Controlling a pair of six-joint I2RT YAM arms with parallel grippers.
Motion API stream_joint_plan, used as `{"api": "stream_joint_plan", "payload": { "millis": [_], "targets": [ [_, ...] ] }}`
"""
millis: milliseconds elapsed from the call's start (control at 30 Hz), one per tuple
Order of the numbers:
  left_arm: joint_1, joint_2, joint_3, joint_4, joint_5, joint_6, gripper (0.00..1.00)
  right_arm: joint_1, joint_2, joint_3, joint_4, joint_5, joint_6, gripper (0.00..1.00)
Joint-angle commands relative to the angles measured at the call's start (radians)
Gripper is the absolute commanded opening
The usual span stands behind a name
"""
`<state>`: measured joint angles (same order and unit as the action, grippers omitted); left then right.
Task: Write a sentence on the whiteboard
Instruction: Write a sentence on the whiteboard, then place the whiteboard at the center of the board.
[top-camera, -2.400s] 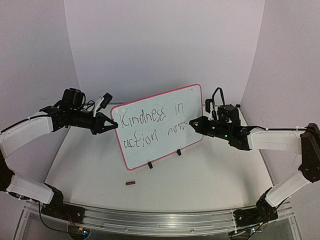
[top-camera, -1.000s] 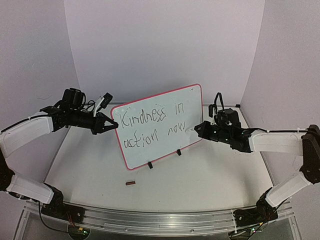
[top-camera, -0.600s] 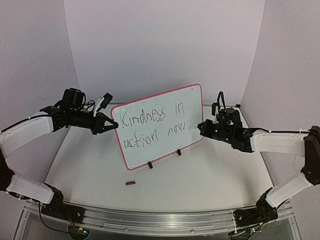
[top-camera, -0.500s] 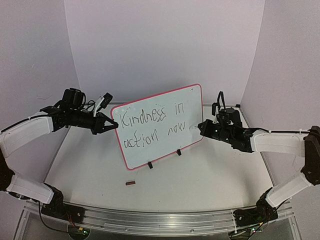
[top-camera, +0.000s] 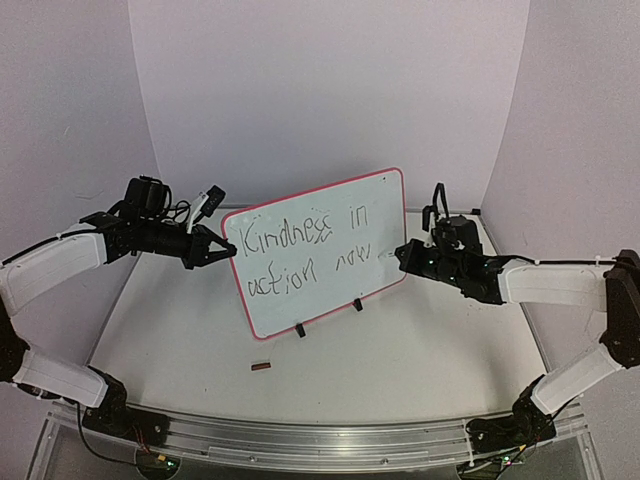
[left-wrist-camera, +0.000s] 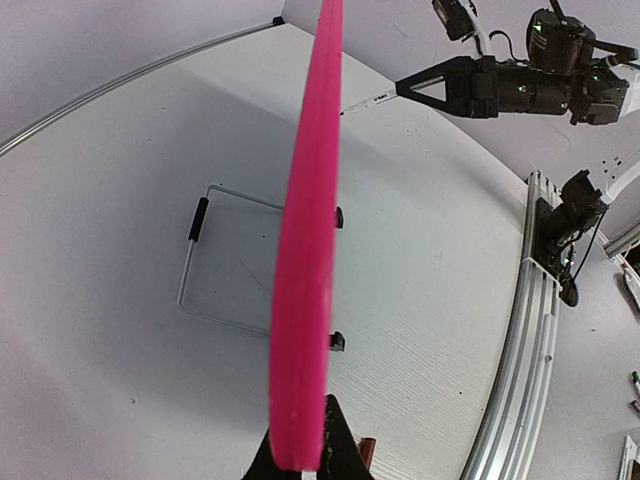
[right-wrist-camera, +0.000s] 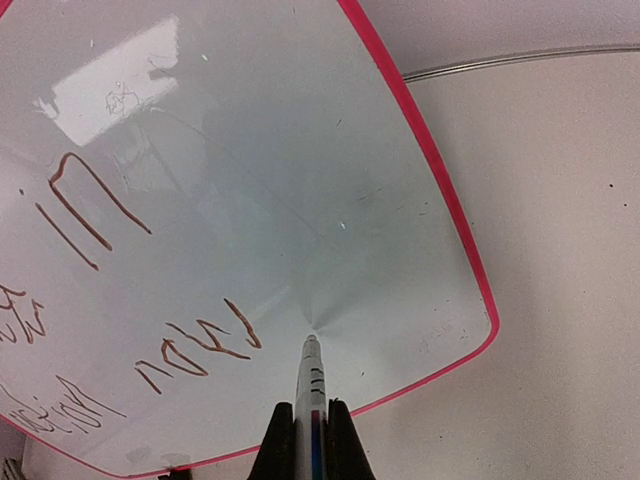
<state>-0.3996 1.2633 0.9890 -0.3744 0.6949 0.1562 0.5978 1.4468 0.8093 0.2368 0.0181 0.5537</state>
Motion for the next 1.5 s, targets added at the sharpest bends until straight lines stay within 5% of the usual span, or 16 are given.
{"api": "stream_joint_plan", "payload": {
  "millis": [0, 1067, 1467],
  "targets": [
    [-0.015, 0.030, -0.009, -0.083, -0.053, 0.047, 0.00, -0.007, 0.020, 0.041, 0.038, 0.024, -0.006, 0.00],
    [-0.015, 0.030, -0.008, -0.083, -0.057, 0.044, 0.00, -0.015, 0.004, 0.027, 0.042, 0.002, 0.024, 0.00],
    [-0.015, 0.015, -0.005, -0.083, -0.078, 0.026, 0.34, -0.015, -0.272, -0.048, -0.209, 0.052, 0.014, 0.00]
  ]
}}
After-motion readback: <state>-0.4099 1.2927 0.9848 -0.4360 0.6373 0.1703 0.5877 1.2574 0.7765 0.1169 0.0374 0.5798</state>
